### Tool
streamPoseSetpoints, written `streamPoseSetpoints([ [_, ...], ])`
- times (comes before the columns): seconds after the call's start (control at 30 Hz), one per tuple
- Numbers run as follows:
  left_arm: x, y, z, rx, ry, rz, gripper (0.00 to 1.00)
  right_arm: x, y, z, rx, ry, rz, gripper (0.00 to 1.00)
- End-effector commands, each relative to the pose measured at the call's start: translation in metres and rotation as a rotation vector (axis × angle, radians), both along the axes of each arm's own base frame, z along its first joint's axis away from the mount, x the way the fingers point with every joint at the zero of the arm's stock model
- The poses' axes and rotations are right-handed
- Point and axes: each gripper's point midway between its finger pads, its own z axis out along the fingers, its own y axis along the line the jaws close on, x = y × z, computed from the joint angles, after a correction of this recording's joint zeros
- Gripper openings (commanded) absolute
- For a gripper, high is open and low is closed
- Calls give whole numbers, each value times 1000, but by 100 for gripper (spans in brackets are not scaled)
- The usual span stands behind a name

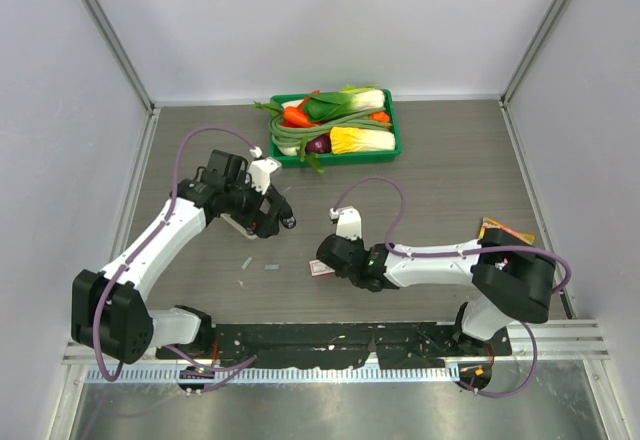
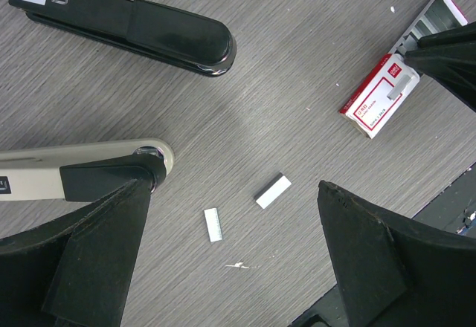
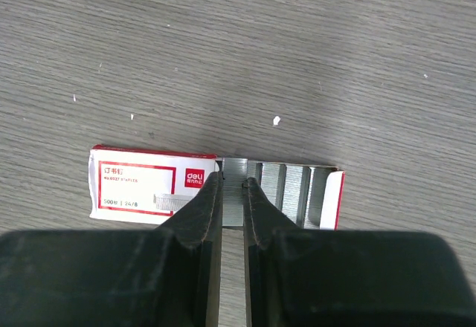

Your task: Unload the staples from the stapler

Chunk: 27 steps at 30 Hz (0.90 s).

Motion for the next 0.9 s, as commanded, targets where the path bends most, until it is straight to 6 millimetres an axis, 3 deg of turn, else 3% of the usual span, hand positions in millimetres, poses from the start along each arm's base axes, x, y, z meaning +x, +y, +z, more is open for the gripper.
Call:
streamPoseSetpoints([
  [0.0,3,-4,10,-38,-30,1,100,6,5,8,19,-42,-21,1],
  [0.5,1,-5,11,-46,-29,-4,100,2,4,9,-1,-61,-42,4],
  [0.6,2,-5,12,-47,-30,-5,100,2,3,10,-1,-64,-45,16],
  [0.87,2,-5,12,-47,-30,-5,100,2,1,20,12,-83,-55,32],
])
